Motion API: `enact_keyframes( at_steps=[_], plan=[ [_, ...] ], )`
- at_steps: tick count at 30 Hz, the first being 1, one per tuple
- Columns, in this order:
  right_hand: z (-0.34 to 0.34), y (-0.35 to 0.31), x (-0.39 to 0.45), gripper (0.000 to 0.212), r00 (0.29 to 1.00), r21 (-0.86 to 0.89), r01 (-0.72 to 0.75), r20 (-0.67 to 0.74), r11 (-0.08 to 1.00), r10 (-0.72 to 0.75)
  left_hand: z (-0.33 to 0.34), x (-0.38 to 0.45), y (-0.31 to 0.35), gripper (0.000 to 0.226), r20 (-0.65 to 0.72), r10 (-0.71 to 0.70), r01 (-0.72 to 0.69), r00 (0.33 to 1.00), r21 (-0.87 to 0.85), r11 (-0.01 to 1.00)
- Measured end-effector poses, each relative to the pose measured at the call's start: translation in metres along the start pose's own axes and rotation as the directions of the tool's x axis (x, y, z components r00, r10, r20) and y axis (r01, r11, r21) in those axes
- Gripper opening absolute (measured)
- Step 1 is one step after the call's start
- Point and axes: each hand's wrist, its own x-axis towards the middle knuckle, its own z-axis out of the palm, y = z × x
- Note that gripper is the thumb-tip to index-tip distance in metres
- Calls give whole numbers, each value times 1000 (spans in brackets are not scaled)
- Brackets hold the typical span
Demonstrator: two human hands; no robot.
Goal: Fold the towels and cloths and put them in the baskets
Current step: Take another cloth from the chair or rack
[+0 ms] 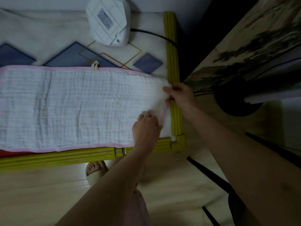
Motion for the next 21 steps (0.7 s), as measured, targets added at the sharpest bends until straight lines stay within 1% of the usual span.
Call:
enact_keyframes(
  at_steps=[2, 3, 4, 5, 6, 7, 8, 9, 10, 12, 13, 14, 17, 19, 21],
  plan=[
    [1, -1, -3, 12, 1000, 47, 2, -16, 999, -1, -10, 2, 1, 13, 8, -72, 72, 997, -80, 994],
    [1, -3, -4, 12, 1000, 62, 4, -22, 998, -3, -13, 3, -1, 9, 36, -126, 130, 991, -178, 975],
    [1, -4, -5, 12, 1000, 75, 6, -23, 997, -4, -17, 5, -3, 8, 104, -175, 200, 979, -343, 918],
    [1, -6, -7, 11, 1000, 88, 3, -20, 996, -2, -23, 6, -6, 9, 201, -197, 276, 960, -538, 796],
    [2, -9, -9, 9, 1000, 109, 0, -16, 994, 2, -31, 6, -10, 10, 293, -193, 347, 936, -695, 630],
    [4, -13, -12, 8, 1000, 133, -5, -10, 991, 7, -41, 4, -16, 12, 360, -166, 395, 918, -796, 459],
    [8, -18, -16, 7, 1000, 160, -12, -2, 987, 13, -51, 0, -24, 14, 400, -124, 418, 908, -845, 334],
    [14, -23, -21, 8, 1000, 185, -20, 7, 983, 19, -62, -4, -33, 17, 415, -87, 421, 906, -858, 294],
    [20, -29, -27, 10, 1000, 205, -25, 20, 978, 22, -73, -8, -42, 18, 411, -62, 408, 909, -851, 330],
    [38, -43, -40, 12, 998, 223, -7, 62, 975, -7, -98, -20, -62, 15, 366, -46, 346, 930, -821, 455],
    [50, -50, -47, 12, 996, 226, 3, 89, 974, -24, -109, -27, -72, 13, 338, -52, 321, 940, -816, 480],
    [63, -56, -54, 9, 993, 233, 6, 113, 972, -33, -121, -34, -82, 12, 317, -63, 307, 946, -821, 481],
    [106, -75, -75, 3, 989, 211, 23, 135, 977, -53, -152, -53, -113, 14, 279, -104, 296, 955, -843, 450],
    [141, -85, -88, 7, 987, 172, 64, 138, 983, -89, -168, -67, -137, 13, 282, -119, 306, 952, -875, 374],
    [180, -92, -99, 5, 979, 96, 132, 140, 987, -145, -179, -80, -165, 12, 287, -159, 322, 945, -906, 276]
  ],
)
